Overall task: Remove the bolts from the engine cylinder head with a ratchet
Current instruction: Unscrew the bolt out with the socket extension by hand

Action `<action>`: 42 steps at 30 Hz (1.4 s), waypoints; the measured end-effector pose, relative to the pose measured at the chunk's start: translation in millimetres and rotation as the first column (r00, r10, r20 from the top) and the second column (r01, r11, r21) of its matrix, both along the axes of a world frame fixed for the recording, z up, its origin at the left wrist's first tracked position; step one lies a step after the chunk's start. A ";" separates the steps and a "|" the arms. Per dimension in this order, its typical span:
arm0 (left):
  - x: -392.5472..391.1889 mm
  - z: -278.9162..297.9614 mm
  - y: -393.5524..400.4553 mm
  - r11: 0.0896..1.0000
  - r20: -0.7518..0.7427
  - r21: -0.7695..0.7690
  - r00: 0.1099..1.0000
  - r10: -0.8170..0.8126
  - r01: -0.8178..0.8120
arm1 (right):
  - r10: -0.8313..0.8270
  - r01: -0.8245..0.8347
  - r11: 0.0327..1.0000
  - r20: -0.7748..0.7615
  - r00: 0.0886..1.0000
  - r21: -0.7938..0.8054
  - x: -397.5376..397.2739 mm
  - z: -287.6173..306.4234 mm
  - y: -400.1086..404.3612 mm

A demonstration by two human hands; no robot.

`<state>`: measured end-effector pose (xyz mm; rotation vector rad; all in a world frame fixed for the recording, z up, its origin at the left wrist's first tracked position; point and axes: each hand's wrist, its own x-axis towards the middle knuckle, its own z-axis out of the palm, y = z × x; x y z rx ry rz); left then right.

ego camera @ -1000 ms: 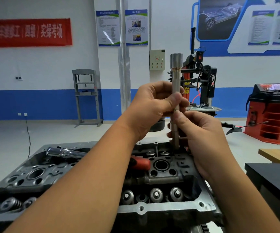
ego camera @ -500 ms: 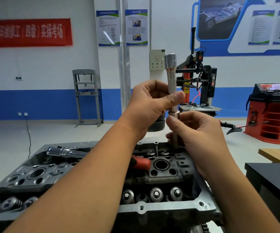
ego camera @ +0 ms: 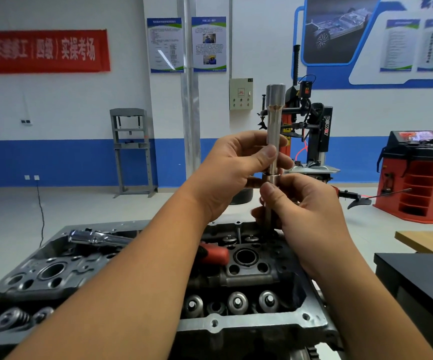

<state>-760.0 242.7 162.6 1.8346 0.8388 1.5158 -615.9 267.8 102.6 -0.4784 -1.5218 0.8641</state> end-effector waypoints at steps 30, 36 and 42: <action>3.8 0.7 2.1 0.972 0.124 0.067 0.969 0.214 -0.223 | -0.032 0.030 0.992 -0.021 0.999 -0.119 -0.3 -0.3 1.1; 3.3 -0.9 1.0 0.978 0.047 -0.001 0.977 0.209 -0.210 | -0.137 0.146 0.987 0.122 0.983 -0.065 -1.9 -2.5 4.3; 6.9 -2.1 1.6 0.984 -0.125 -0.070 0.980 0.153 -0.162 | -0.108 0.121 0.989 0.148 0.983 -0.083 -0.6 -1.4 3.1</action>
